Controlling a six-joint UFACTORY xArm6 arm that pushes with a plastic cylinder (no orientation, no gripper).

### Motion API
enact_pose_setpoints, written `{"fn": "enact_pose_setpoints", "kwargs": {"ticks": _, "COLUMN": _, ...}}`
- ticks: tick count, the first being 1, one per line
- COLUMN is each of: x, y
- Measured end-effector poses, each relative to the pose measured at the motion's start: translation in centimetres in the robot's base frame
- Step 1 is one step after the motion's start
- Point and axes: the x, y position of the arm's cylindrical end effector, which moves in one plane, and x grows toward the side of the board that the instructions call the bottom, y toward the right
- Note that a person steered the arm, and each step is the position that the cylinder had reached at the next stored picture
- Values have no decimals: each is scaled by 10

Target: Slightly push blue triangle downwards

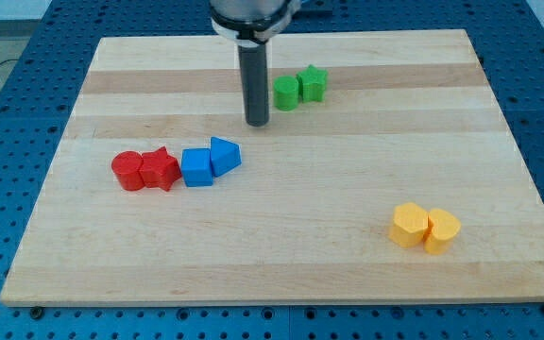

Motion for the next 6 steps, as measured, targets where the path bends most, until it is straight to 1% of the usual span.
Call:
{"fn": "enact_pose_setpoints", "kwargs": {"ticks": 1, "x": 11, "y": -23}}
{"fn": "enact_pose_setpoints", "kwargs": {"ticks": 4, "x": 64, "y": -23}}
{"fn": "enact_pose_setpoints", "kwargs": {"ticks": 5, "x": 74, "y": -23}}
{"fn": "enact_pose_setpoints", "kwargs": {"ticks": 6, "x": 71, "y": -16}}
